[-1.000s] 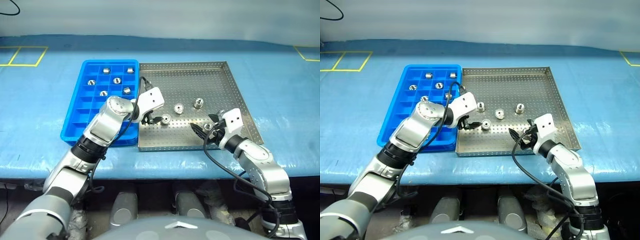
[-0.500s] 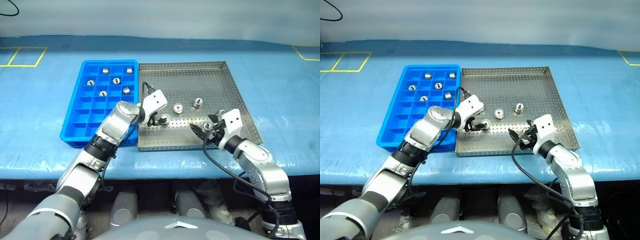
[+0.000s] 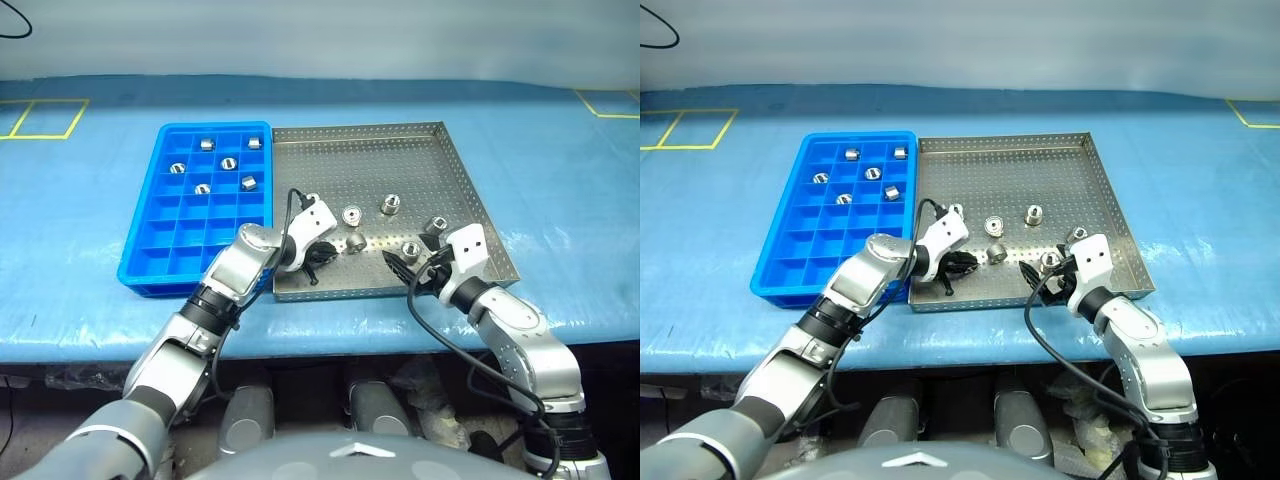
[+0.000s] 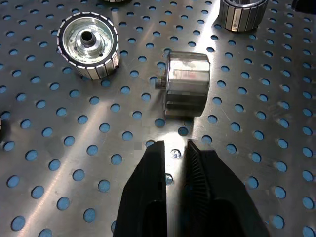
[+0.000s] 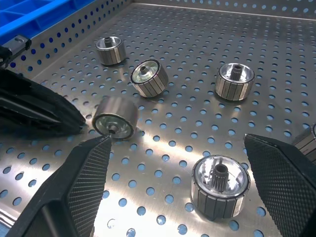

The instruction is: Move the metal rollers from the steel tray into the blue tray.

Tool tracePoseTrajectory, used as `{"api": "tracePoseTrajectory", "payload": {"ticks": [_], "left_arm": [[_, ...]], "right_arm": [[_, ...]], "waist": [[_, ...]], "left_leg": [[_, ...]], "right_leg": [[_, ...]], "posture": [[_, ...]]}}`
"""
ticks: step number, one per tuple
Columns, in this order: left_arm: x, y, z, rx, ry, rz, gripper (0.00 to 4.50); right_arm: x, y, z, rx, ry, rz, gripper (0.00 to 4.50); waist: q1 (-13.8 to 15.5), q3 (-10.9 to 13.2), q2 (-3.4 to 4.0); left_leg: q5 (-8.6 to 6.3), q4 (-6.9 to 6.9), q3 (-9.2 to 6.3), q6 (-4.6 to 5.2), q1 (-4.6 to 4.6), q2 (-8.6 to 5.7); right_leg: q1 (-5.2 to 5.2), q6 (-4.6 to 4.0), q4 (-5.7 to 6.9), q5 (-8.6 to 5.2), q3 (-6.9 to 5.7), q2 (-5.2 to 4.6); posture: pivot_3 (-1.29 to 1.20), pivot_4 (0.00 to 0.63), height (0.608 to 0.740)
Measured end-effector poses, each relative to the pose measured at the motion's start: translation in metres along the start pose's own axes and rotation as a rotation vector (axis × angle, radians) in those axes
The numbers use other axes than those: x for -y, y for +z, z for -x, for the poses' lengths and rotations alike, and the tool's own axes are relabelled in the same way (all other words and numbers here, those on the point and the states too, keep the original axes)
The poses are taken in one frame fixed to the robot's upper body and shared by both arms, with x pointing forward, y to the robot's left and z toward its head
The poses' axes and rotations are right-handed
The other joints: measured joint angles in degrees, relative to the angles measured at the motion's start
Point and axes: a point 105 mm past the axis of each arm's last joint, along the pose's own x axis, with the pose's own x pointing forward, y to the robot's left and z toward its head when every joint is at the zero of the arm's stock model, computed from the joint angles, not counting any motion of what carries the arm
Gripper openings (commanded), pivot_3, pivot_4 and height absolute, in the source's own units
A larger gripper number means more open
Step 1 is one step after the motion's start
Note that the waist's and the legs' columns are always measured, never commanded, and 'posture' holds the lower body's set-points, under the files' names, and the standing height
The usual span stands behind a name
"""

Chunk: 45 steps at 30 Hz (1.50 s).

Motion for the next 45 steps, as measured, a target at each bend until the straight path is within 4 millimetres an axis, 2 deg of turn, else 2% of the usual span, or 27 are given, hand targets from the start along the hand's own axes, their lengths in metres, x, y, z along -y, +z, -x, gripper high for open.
{"api": "tracePoseTrajectory", "payload": {"ticks": [6, 8, 10, 14, 20, 24, 28, 30, 38, 43, 45], "left_arm": [[-0.002, 0.001, 0.001, 0.006, 0.015, 0.032, 0.01], [-0.007, 0.001, 0.003, 0.012, 0.036, 0.053, 0.38], [-0.006, 0.005, 0.005, 0.034, 0.034, 0.061, 0.91], [-0.005, 0.024, 0.013, 0.11, 0.04, 0.054, 2.28], [-0.017, 0.04, 0.023, 0.175, 0.148, 0.057, 4.27], [-0.045, 0.044, 0.033, 0.149, 0.355, -0.009, 4.27], [-0.08, 0.035, 0.04, 0.123, 0.582, 0.009, 4.27], [-0.082, 0.033, 0.035, 0.127, 0.597, 0.019, 4.27], [-0.071, 0.035, 0.015, 0.148, 0.493, 0.077, 4.27], [-0.077, 0.042, 0.015, 0.138, 0.494, 0.073, 4.27], [-0.082, 0.039, 0.014, 0.118, 0.508, 0.087, 4.27]], "right_arm": [[0.0, 0.001, 0.0, 0.002, 0.0, 0.002, 4.5], [0.0, 0.001, 0.0, 0.002, 0.0, 0.003, 4.5], [0.0, 0.001, 0.0, 0.002, 0.0, 0.003, 4.5], [0.0, 0.002, -0.001, 0.004, 0.0, 0.004, 4.5], [0.001, 0.004, -0.002, 0.013, -0.011, 0.001, 4.5], [0.001, 0.005, -0.003, 0.017, -0.013, 0.002, 4.5], [0.001, 0.006, -0.004, 0.024, -0.014, -0.001, 4.5], [0.001, 0.006, -0.004, 0.024, -0.016, -0.002, 4.5], [0.0, 0.003, -0.002, 0.017, -0.021, -0.011, 4.5], [0.001, 0.0, -0.001, 0.009, -0.034, -0.017, 4.5], [0.001, 0.0, -0.001, 0.01, -0.035, -0.018, 4.5]], "waist": [[-0.01, 0.0, 0.0], [-0.05, 0.0, 0.0], [-0.04, 0.01, 0.0], [-0.02, 0.01, -0.01], [-0.03, 0.01, -0.01], [0.02, 0.02, -0.02], [0.05, 0.02, -0.02], [0.11, 0.02, -0.03], [-0.12, 0.03, -0.04], [-0.22, 0.03, -0.04], [-0.22, 0.03, -0.04]], "left_leg": [[-0.01, -0.01, 0.0, 0.02, -0.06, -0.01], [-0.01, -0.01, 0.01, 0.02, -0.07, -0.01], [-0.01, -0.01, 0.0, 0.02, -0.12, 0.0], [-0.02, -0.01, 0.01, 0.02, -0.17, -0.02], [-0.01, -0.01, 0.01, 0.02, -0.14, -0.01], [-0.01, -0.01, 0.0, 0.02, -0.14, -0.02], [-0.02, -0.01, 0.01, 0.03, -0.15, -0.04], [-0.02, -0.02, 0.0, 0.03, -0.18, -0.05], [-0.02, -0.01, 0.02, 0.03, -0.18, -0.05], [-0.02, -0.01, 0.03, 0.03, -0.17, -0.06], [-0.02, -0.01, 0.03, 0.03, -0.17, -0.06]], "right_leg": [[-0.05, 0.0, -0.03, 0.0, 0.01, -0.01], [-0.08, 0.01, -0.02, 0.0, 0.01, 0.0], [-0.12, 0.0, -0.02, 0.0, 0.01, 0.0], [-0.14, 0.02, -0.06, 0.01, 0.01, -0.02], [-0.14, 0.02, -0.04, 0.01, 0.02, -0.01], [-0.13, 0.04, -0.04, 0.02, 0.02, -0.01], [-0.13, 0.08, -0.07, 0.05, 0.03, -0.02], [-0.14, 0.1, -0.09, 0.06, 0.03, -0.03], [-0.14, 0.12, -0.08, 0.07, 0.04, -0.01], [-0.14, 0.13, -0.08, 0.08, 0.05, -0.02], [-0.14, 0.13, -0.09, 0.08, 0.05, -0.02]], "posture": [[0.02, 0.15, 0.74], [0.01, 0.15, 0.74], [0.01, 0.15, 0.74], [0.01, 0.15, 0.74], [0.01, 0.15, 0.74], [0.01, 0.15, 0.74], [0.01, 0.15, 0.74], [0.0, 0.15, 0.74], [-0.01, 0.15, 0.74], [-0.02, 0.15, 0.74], [-0.02, 0.15, 0.74]]}}
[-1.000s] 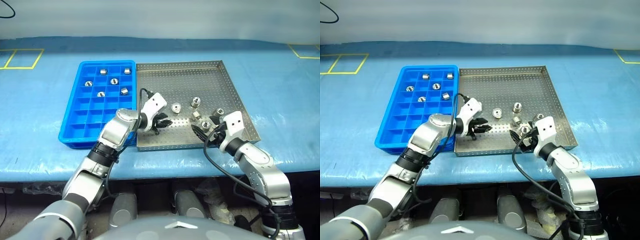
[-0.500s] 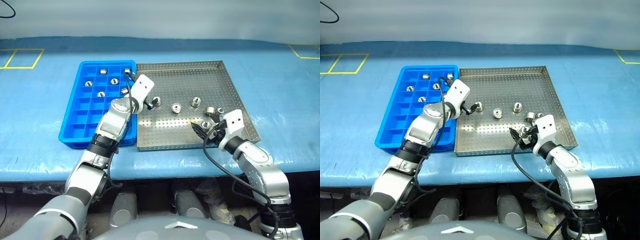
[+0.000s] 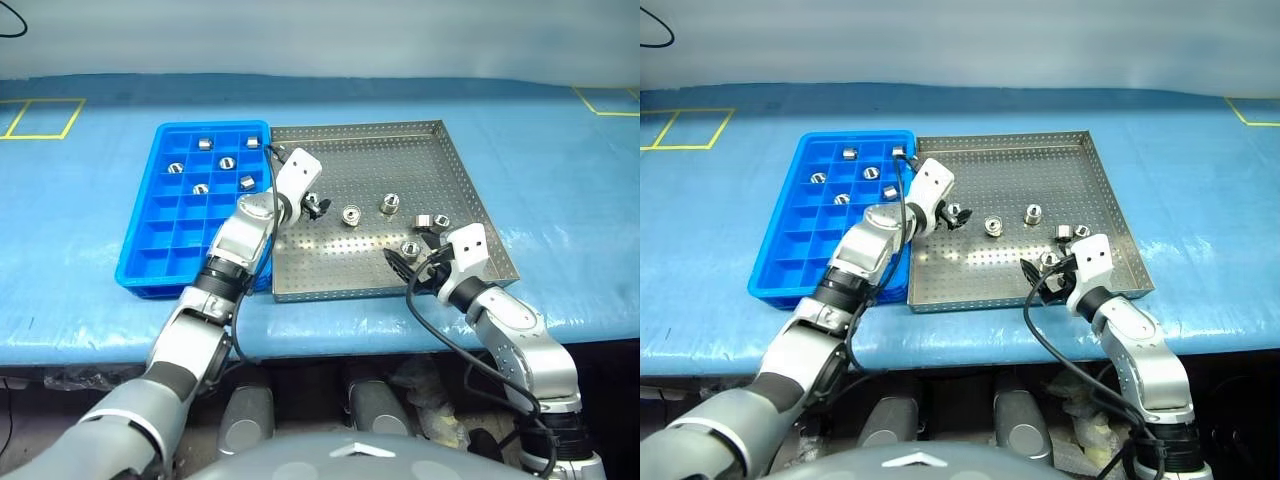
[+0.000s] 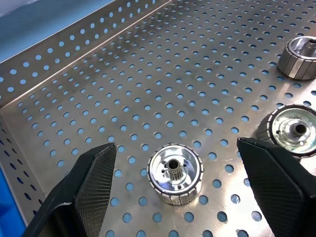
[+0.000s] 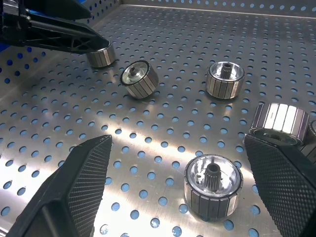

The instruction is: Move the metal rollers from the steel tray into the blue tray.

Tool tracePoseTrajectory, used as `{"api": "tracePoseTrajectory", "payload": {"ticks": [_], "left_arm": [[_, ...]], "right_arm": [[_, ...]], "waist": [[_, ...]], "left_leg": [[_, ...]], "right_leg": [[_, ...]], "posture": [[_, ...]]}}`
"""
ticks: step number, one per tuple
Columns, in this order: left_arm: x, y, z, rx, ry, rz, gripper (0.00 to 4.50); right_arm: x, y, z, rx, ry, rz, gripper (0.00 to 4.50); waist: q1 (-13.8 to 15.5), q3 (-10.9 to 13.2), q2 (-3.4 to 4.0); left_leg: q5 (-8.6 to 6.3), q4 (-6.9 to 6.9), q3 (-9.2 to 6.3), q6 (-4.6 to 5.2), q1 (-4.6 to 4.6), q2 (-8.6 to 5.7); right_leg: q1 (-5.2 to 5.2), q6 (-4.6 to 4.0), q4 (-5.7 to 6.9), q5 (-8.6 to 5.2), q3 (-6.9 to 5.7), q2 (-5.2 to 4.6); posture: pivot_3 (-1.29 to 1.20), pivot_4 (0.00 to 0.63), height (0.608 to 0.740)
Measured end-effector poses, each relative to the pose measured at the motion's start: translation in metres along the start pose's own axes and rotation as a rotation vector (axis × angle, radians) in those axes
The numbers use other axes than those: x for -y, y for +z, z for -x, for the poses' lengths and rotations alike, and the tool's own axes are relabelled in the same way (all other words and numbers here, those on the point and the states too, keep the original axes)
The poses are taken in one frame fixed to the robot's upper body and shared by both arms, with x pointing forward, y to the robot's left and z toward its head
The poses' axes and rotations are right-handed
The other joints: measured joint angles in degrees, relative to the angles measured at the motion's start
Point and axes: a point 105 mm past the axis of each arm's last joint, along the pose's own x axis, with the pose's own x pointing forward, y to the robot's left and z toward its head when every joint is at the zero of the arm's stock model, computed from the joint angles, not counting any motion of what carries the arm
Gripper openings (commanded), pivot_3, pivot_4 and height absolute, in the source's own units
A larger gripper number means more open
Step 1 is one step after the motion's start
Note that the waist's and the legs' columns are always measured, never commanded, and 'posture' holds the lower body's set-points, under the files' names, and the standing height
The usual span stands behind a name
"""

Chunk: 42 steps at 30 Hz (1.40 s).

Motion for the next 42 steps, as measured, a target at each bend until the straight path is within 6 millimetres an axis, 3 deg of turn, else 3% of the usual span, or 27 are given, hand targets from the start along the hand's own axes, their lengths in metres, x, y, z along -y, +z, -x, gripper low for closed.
{"api": "tracePoseTrajectory", "payload": {"ticks": [8, 11, 17, 27, 32, 36, 40, 42], "left_arm": [[-0.002, -0.005, -0.011, -0.04, -0.005, 0.024, 4.27], [-0.001, -0.004, -0.013, -0.038, -0.017, 0.037, 3.67], [0.012, -0.015, -0.016, -0.074, -0.109, 0.125, 1.72], [0.007, -0.015, -0.015, -0.069, -0.102, 0.162, 1.68], [0.004, -0.012, -0.008, 0.03, -0.057, 0.234, 1.68], [-0.018, 0.017, 0.006, 0.2, 0.114, 0.263, 1.68], [-0.069, 0.044, 0.04, 0.355, 0.57, 0.239, 1.68], [-0.092, 0.047, 0.062, 0.38, 0.799, 0.225, 1.68]], "right_arm": [[-0.001, 0.0, 0.0, 0.004, -0.002, -0.004, 4.5], [-0.001, 0.0, 0.0, 0.004, -0.003, -0.005, 4.5], [0.0, 0.0, 0.0, 0.004, -0.006, -0.006, 4.5], [0.0, 0.001, -0.001, 0.009, -0.012, -0.005, 4.5], [0.001, 0.002, -0.001, 0.02, -0.02, -0.001, 4.5], [0.001, 0.003, -0.001, 0.023, -0.02, 0.0, 4.5], [0.0, 0.008, -0.005, 0.036, -0.008, 0.007, 4.5], [-0.002, 0.012, -0.009, 0.047, 0.006, 0.014, 4.5]], "waist": [[0.0, 0.0, 0.0], [-0.01, -0.01, 0.01], [-0.22, -0.01, 0.0], [-0.56, -0.01, 0.01], [-0.89, 0.02, -0.02], [-0.72, 0.04, -0.04], [-0.67, 0.08, -0.12], [-0.43, 0.08, -0.12]], "left_leg": [[0.0, 0.04, 0.01, 0.0, 0.01, -0.02], [0.0, 0.06, 0.0, 0.0, 0.05, -0.02], [0.0, 0.05, 0.01, 0.0, 0.01, -0.01], [0.0, 0.04, 0.01, 0.0, 0.03, -0.01], [0.0, -0.01, 0.0, 0.0, -0.04, 0.01], [0.0, -0.01, 0.0, 0.0, -0.03, 0.0], [0.0, 0.01, 0.05, 0.0, -0.01, -0.01], [0.0, 0.01, 0.05, 0.0, 0.04, -0.02]], "right_leg": [[0.03, 0.03, 0.0, 0.02, 0.01, -0.01], [0.07, 0.03, 0.01, 0.02, 0.01, -0.01], [0.04, 0.04, 0.0, 0.02, 0.01, 0.0], [0.05, 0.06, 0.01, 0.04, 0.03, 0.0], [-0.04, 0.31, 0.01, 0.19, 0.04, 0.0], [-0.03, 0.35, 0.0, 0.21, 0.05, -0.01], [-0.02, 0.42, -0.01, 0.26, 0.12, -0.01], [0.02, 0.42, 0.0, 0.26, 0.13, 0.0]], "posture": [[-0.02, 0.15, 0.74], [-0.02, 0.15, 0.74], [-0.02, 0.15, 0.74], [-0.02, 0.15, 0.74], [-0.02, 0.15, 0.74], [0.01, 0.15, 0.74], [0.04, 0.15, 0.74], [0.06, 0.15, 0.74]]}}
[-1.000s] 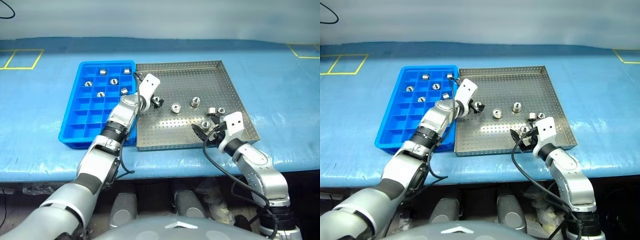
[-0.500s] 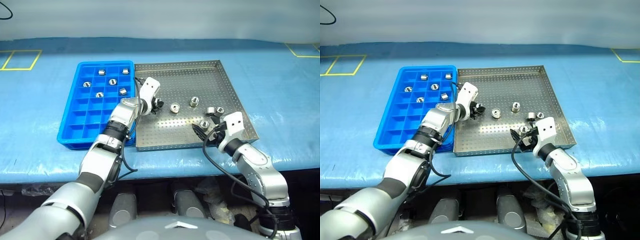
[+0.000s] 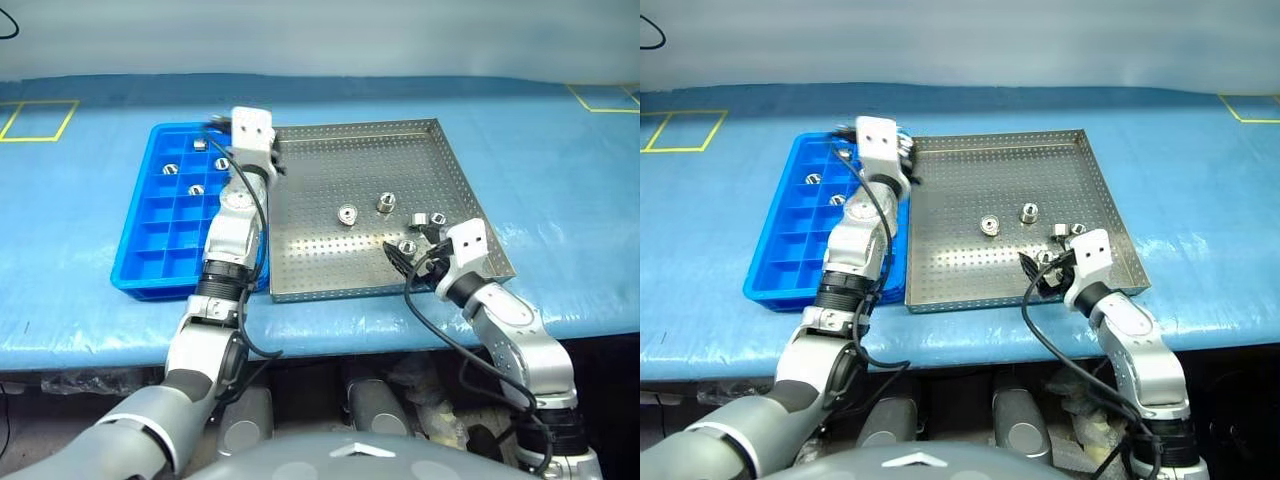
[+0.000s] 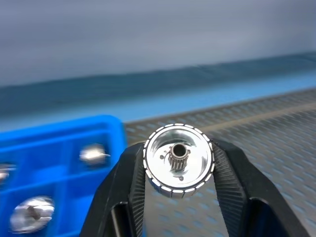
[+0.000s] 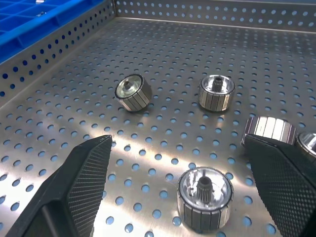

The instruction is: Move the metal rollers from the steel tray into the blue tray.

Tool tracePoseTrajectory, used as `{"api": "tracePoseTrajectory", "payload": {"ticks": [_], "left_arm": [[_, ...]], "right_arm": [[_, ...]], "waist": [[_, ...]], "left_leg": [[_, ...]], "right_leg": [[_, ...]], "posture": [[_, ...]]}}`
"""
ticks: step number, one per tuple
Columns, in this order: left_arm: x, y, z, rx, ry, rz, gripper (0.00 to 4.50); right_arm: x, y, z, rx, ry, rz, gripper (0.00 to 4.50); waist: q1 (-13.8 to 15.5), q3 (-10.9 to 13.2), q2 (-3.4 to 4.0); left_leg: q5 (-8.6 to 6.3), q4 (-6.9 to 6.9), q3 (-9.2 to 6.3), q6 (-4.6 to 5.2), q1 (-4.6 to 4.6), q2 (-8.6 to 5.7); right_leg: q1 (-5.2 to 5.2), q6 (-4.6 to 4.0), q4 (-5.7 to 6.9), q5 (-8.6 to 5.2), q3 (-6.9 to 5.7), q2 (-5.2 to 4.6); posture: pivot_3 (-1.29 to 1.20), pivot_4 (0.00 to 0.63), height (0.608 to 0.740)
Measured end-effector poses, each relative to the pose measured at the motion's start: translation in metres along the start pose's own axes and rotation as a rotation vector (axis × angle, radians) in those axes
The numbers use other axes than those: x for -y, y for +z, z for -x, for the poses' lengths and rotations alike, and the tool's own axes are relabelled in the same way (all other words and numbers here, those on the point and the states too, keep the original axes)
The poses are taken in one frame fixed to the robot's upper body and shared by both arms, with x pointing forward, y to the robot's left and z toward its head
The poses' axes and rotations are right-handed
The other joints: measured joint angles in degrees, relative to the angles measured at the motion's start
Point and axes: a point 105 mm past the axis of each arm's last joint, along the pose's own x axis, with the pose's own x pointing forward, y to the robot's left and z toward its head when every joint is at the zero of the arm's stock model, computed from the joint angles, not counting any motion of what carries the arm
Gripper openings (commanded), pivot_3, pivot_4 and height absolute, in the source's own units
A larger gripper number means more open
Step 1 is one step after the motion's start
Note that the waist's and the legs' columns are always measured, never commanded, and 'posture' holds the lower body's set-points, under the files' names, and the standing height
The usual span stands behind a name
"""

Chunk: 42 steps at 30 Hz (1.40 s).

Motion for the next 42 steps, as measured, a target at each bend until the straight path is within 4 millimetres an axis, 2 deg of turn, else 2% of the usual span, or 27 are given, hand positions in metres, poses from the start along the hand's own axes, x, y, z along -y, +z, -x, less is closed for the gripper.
{"api": "tracePoseTrajectory", "payload": {"ticks": [2, 5, 14, 22, 33, 37, 42], "left_arm": [[-0.022, 0.003, 0.001, 0.019, 0.145, -0.014, 1.68], [-0.051, -0.009, 0.007, 0.002, 0.296, -0.023, 1.68], [-0.091, -0.054, 0.034, -0.132, 0.409, -0.038, 1.68], [-0.098, -0.084, 0.051, -0.253, 0.419, -0.036, 1.68], [-0.098, -0.075, 0.041, -0.216, 0.303, -0.057, 1.68], [-0.094, -0.078, 0.039, -0.234, 0.274, -0.04, 1.68], [-0.099, -0.086, 0.042, -0.275, 0.314, -0.057, 3.29]], "right_arm": [[-0.003, 0.0, -0.004, 0.0, 0.019, -0.003, 4.5], [-0.01, -0.001, -0.01, -0.004, 0.051, -0.007, 4.5], [-0.014, 0.0, -0.016, -0.01, 0.09, -0.002, 4.5], [-0.013, 0.008, -0.019, 0.004, 0.108, 0.022, 4.5], [-0.015, 0.002, -0.022, -0.021, 0.114, 0.023, 4.5], [-0.015, 0.002, -0.022, -0.022, 0.112, 0.025, 4.5], [-0.014, 0.001, -0.022, -0.025, 0.11, 0.025, 4.5]], "waist": [[0.3, 0.0, 0.0], [1.22, 0.0, 0.0], [2.81, 0.03, -0.06], [3.26, 0.03, -0.08], [3.9, 0.03, -0.09], [3.82, 0.03, -0.09], [3.76, 0.03, -0.1]], "left_leg": [[0.0, 0.0, 0.0, 0.0, 0.0, 0.0], [0.0, -0.01, -0.01, 0.0, -0.03, -0.03], [0.0, 0.0, -0.02, 0.0, -0.07, -0.1], [0.02, 0.04, -0.02, 0.01, -0.04, -0.07], [0.02, 0.03, -0.01, 0.01, -0.06, -0.1], [0.02, 0.03, -0.02, 0.01, -0.06, -0.09], [0.02, 0.03, -0.02, 0.02, -0.06, -0.08]], "right_leg": [[0.0, 0.0, 0.0, 0.0, 0.0, 0.0], [-0.01, 0.0, -0.02, 0.0, -0.01, -0.01], [-0.02, 0.01, -0.06, 0.02, -0.02, -0.08], [-0.01, -0.01, -0.02, 0.01, -0.03, -0.04], [-0.01, -0.01, -0.05, 0.02, -0.03, -0.07], [-0.01, -0.01, -0.05, 0.02, -0.03, -0.06], [-0.02, 0.0, -0.05, 0.02, -0.03, -0.06]], "posture": [[0.07, 0.15, 0.74], [0.09, 0.15, 0.74], [0.13, 0.15, 0.74], [0.15, 0.15, 0.74], [0.14, 0.15, 0.74], [0.13, 0.15, 0.74], [0.12, 0.15, 0.74]]}}
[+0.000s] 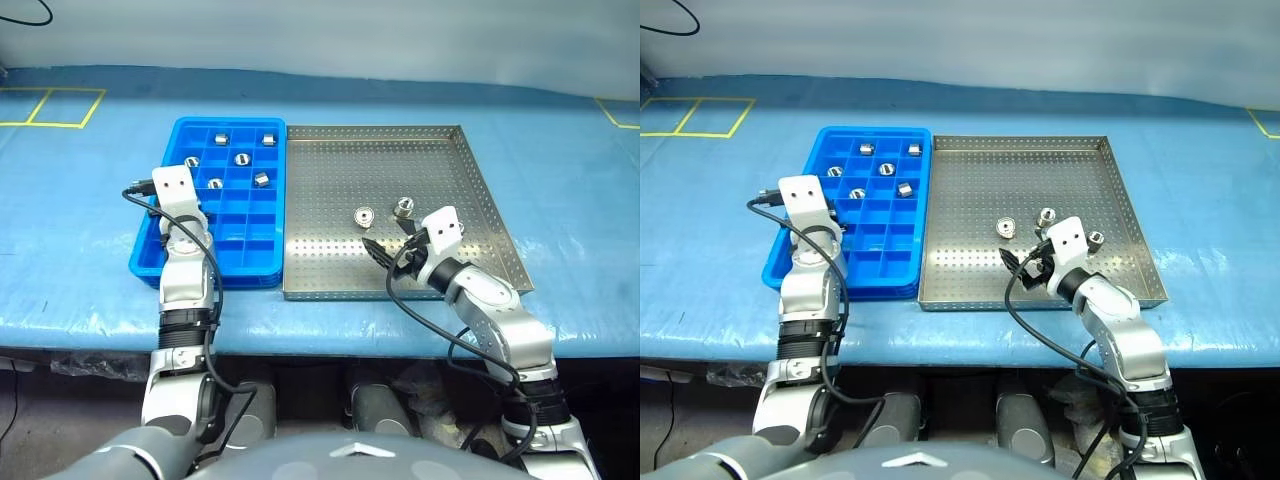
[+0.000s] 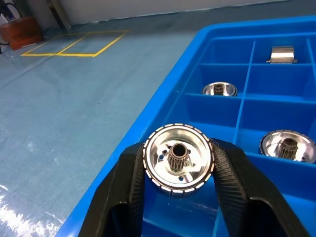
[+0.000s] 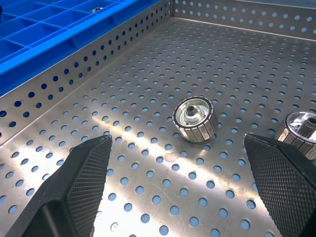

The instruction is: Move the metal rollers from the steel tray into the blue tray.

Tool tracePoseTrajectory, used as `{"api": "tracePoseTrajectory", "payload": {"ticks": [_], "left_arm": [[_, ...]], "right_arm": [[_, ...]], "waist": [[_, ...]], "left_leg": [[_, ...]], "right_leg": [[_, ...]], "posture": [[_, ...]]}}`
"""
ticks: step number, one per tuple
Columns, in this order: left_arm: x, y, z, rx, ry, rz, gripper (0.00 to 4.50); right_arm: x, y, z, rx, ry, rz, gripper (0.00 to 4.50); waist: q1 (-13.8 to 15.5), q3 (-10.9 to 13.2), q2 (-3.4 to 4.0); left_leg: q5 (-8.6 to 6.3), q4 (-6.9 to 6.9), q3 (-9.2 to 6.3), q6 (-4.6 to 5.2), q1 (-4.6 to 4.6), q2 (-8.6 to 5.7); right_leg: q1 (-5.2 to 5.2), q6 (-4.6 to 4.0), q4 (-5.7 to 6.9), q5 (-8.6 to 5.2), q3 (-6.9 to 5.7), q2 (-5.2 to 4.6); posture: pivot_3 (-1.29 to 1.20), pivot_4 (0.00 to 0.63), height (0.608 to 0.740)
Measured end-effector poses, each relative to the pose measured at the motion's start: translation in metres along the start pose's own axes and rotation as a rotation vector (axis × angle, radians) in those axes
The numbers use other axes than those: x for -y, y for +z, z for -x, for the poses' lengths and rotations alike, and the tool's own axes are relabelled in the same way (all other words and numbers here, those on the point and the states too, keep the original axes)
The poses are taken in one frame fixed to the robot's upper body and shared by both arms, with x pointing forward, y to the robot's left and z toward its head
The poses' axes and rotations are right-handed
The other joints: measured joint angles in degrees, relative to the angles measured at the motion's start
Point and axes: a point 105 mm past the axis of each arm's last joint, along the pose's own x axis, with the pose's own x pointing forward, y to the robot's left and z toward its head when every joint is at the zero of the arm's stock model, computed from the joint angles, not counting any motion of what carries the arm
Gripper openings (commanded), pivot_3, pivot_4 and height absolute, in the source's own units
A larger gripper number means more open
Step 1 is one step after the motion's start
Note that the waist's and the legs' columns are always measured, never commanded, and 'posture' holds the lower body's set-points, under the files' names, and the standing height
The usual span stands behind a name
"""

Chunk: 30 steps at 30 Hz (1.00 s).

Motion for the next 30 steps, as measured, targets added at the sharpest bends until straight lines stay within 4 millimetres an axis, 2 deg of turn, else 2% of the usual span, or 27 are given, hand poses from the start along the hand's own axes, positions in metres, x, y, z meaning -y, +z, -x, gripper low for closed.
{"api": "tracePoseTrajectory", "payload": {"ticks": [2, 6, 9, 12, 15, 17, 22, 30], "left_arm": [[0.0, 0.002, 0.0, 0.006, 0.004, 0.001, 3.91], [0.02, 0.026, 0.002, 0.12, -0.144, 0.026, 3.91], [0.061, 0.065, 0.016, 0.277, -0.434, 0.056, 3.91], [0.104, 0.095, 0.044, 0.389, -0.719, 0.03, 3.91], [0.153, 0.111, 0.091, 0.475, -1.063, -0.032, 3.91], [0.171, 0.104, 0.101, 0.453, -1.143, -0.061, 3.91], [0.195, 0.073, 0.104, 0.322, -1.215, -0.117, 3.91], [0.206, 0.04, 0.101, 0.151, -1.233, -0.158, 3.91]], "right_arm": [[0.0, 0.0, 0.0, 0.0, -0.001, 0.0, 4.5], [0.003, 0.001, 0.001, 0.003, -0.015, 0.0, 4.5], [0.008, 0.002, 0.002, 0.011, -0.047, 0.001, 4.5], [0.011, 0.003, 0.004, 0.02, -0.072, -0.004, 4.5], [0.013, 0.0, 0.011, 0.02, -0.098, -0.006, 4.5], [0.015, 0.0, 0.013, 0.022, -0.108, -0.007, 4.5], [0.018, -0.004, 0.022, 0.018, -0.15, -0.015, 4.5], [0.017, -0.004, 0.028, 0.024, -0.172, -0.015, 4.5]], "waist": [[0.01, 0.0, 0.0], [0.11, 0.0, 0.0], [0.2, 0.0, 0.0], [-0.06, 0.0, 0.0], [-0.65, -0.01, 0.01], [-1.59, -0.01, 0.01], [-3.56, 0.01, 0.04], [-5.1, 0.01, 0.03]], "left_leg": [[0.0, 0.01, 0.0, 0.0, 0.0, -0.01], [0.01, 0.02, 0.0, -0.01, -0.01, -0.02], [0.01, 0.03, 0.02, 0.0, -0.04, -0.09], [0.01, 0.02, 0.04, 0.03, -0.05, -0.12], [-0.03, 0.0, 0.09, 0.1, -0.04, -0.12], [-0.04, 0.0, 0.09, 0.11, -0.02, -0.12], [-0.01, 0.01, 0.11, 0.16, 0.01, -0.09], [0.01, 0.04, 0.2, 0.19, 0.0, -0.13]], "right_leg": [[0.01, 0.0, 0.0, 0.0, 0.0, 0.0], [0.01, -0.01, 0.0, 0.0, 0.0, -0.01], [0.01, -0.09, -0.04, -0.05, 0.0, -0.07], [0.01, -0.08, -0.08, -0.05, 0.02, -0.1], [0.01, -0.08, -0.1, -0.05, 0.08, -0.09], [0.01, -0.06, -0.09, -0.05, 0.11, -0.08], [-0.04, -0.06, 0.0, -0.05, 0.19, 0.0], [-0.04, -0.07, -0.02, -0.06, 0.29, -0.04]], "posture": [[0.12, 0.15, 0.74], [0.1, 0.15, 0.74], [0.1, 0.15, 0.74], [0.05, 0.15, 0.74], [0.01, 0.15, 0.74], [0.0, 0.15, 0.74], [-0.04, 0.15, 0.74], [-0.06, 0.15, 0.74]]}}
